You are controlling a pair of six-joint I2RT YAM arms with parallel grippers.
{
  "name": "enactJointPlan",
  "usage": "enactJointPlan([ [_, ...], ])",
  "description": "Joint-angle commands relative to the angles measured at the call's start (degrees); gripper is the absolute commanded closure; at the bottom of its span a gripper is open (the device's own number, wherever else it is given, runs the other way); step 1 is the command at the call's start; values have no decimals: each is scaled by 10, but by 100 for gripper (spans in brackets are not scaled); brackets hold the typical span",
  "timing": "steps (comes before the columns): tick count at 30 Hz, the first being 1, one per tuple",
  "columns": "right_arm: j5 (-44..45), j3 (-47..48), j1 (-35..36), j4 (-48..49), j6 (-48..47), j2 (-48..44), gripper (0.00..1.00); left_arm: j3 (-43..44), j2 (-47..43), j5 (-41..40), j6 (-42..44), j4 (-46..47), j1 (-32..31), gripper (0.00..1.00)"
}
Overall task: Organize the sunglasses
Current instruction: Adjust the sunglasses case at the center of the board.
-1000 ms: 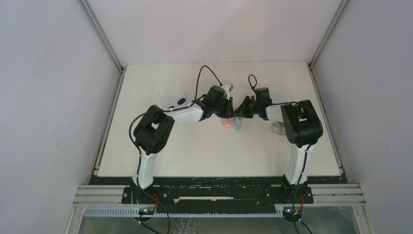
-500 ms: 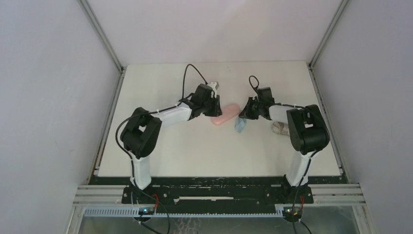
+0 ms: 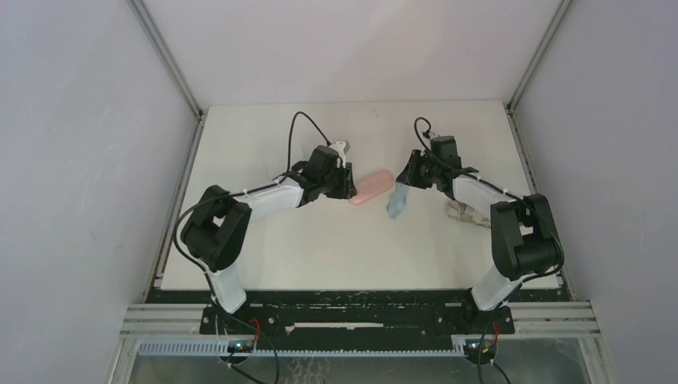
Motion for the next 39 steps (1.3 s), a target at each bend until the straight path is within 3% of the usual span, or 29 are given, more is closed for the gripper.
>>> enactJointPlan([
  [1, 16, 4, 13, -3, -31, -25, 74, -39, -32, -21, -1, 24, 2, 60],
  [9, 49, 9, 70, -13, 4, -18, 66, -88, -38, -102, -11, 15, 3, 67],
  [17, 55, 19, 78, 2, 43, 25, 63, -65, 11, -76, -7, 35, -1, 66],
  [22, 38, 26, 72, 24, 60, 51, 53, -36, 33, -65, 3, 36, -11, 63],
  [39, 68, 53, 73, 21, 79, 56, 37, 0, 46, -23, 37, 41, -65, 59],
])
